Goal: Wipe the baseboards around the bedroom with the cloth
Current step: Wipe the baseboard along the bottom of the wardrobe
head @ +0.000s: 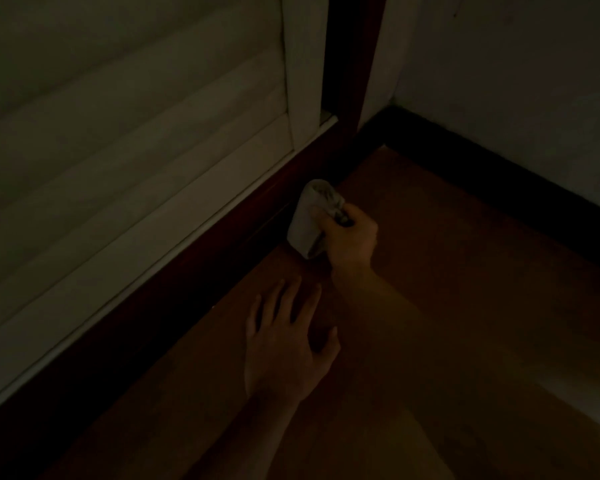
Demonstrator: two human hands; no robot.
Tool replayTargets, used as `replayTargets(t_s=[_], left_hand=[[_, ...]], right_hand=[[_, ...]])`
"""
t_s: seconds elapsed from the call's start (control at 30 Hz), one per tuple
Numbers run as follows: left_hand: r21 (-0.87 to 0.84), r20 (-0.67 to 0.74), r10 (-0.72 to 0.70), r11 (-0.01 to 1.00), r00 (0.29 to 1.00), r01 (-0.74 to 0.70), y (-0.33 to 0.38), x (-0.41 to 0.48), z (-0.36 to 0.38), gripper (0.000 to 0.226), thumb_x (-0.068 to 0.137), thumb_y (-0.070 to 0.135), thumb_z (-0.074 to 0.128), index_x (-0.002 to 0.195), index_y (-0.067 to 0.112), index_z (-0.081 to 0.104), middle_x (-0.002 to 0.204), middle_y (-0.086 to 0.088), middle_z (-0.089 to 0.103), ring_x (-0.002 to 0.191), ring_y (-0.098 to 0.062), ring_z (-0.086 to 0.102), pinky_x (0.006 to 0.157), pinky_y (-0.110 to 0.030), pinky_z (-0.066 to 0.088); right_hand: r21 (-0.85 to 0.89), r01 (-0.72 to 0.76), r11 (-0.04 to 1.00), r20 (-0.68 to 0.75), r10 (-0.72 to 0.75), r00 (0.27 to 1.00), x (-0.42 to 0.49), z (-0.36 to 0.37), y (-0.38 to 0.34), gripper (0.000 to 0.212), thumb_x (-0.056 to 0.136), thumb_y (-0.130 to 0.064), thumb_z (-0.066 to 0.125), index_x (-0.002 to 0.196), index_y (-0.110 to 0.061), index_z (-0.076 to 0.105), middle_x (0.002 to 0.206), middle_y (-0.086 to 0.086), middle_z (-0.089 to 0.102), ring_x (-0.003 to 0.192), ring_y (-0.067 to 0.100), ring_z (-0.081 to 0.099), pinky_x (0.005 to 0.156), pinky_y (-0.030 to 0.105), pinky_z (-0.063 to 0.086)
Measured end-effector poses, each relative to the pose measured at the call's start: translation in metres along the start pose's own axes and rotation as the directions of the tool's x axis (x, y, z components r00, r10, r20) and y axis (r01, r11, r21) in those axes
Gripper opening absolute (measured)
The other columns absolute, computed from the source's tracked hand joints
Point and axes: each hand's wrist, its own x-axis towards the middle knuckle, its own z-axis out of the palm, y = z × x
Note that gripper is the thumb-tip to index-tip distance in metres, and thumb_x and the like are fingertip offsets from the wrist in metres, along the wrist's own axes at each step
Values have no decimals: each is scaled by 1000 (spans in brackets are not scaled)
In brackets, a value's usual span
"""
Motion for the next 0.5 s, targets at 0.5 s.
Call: replayTargets(t_s=[0.5], left_hand=[[40, 446, 210, 966, 870, -254, 102, 55, -52, 66, 100, 61, 37, 159, 44, 12, 169, 7, 2, 154, -21, 10, 123, -44, 16]], right_hand=[[-188, 11, 982, -171, -44, 984, 6, -173, -103, 27, 90, -23, 75, 116, -17, 72, 105, -7, 72, 99, 9, 69, 85, 29, 58]])
